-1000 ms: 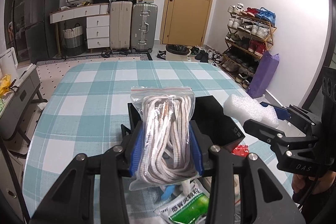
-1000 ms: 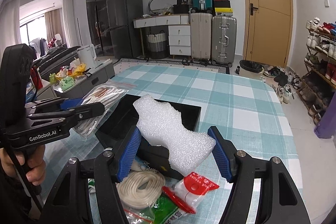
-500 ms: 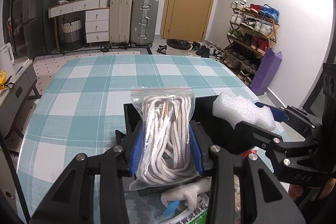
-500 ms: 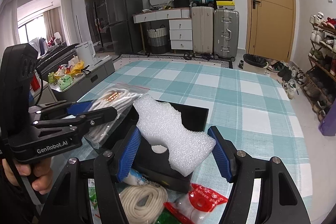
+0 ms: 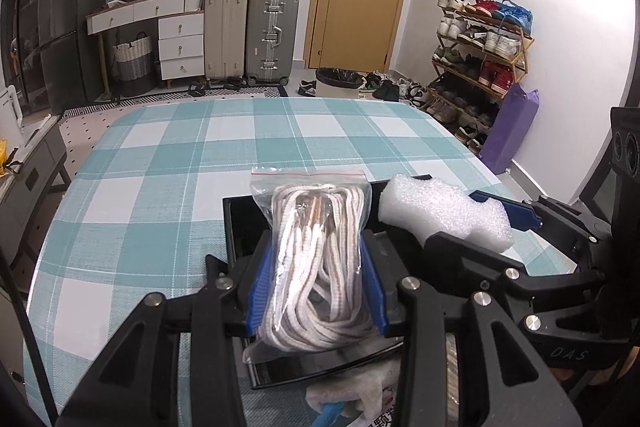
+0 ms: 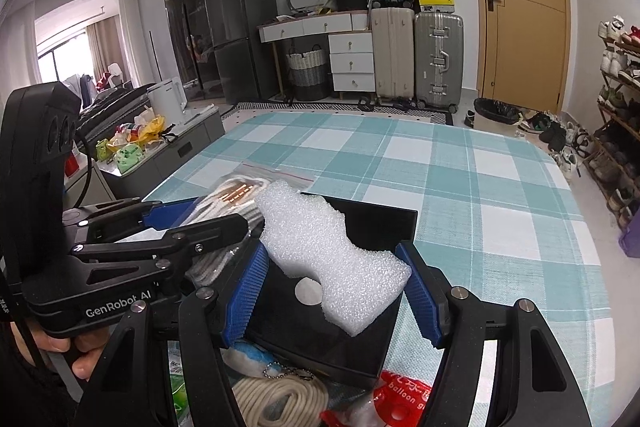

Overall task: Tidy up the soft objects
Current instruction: 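Carry the rope bag and foam block over the black box with both tools, then open both tools to drop the rope bag and foam block into the box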

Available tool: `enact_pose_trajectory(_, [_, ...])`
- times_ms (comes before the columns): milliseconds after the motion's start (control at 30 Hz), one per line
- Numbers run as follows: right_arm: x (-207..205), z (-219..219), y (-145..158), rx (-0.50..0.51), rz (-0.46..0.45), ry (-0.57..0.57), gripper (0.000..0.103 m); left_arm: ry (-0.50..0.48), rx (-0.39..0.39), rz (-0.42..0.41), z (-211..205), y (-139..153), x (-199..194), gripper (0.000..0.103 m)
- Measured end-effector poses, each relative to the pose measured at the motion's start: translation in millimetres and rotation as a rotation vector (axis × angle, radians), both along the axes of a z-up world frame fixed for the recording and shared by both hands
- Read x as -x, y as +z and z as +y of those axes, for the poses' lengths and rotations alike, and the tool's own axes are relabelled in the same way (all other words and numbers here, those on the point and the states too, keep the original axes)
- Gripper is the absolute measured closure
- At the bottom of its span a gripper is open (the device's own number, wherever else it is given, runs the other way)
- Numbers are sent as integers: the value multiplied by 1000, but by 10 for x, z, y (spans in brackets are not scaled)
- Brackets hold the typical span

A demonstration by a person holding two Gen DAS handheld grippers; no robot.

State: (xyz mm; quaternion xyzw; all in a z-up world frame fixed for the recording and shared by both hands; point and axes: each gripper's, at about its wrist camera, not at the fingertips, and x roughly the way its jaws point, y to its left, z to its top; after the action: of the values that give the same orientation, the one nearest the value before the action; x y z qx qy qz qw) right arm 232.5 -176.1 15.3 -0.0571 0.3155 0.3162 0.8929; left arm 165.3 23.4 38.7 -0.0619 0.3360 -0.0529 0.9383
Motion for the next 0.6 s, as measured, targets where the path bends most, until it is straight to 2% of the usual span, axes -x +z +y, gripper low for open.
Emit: enact_pose_trajectory(600, [-57,-37,-94,12,-7,2,36,-32,-28,36,-86,-131,-70,63])
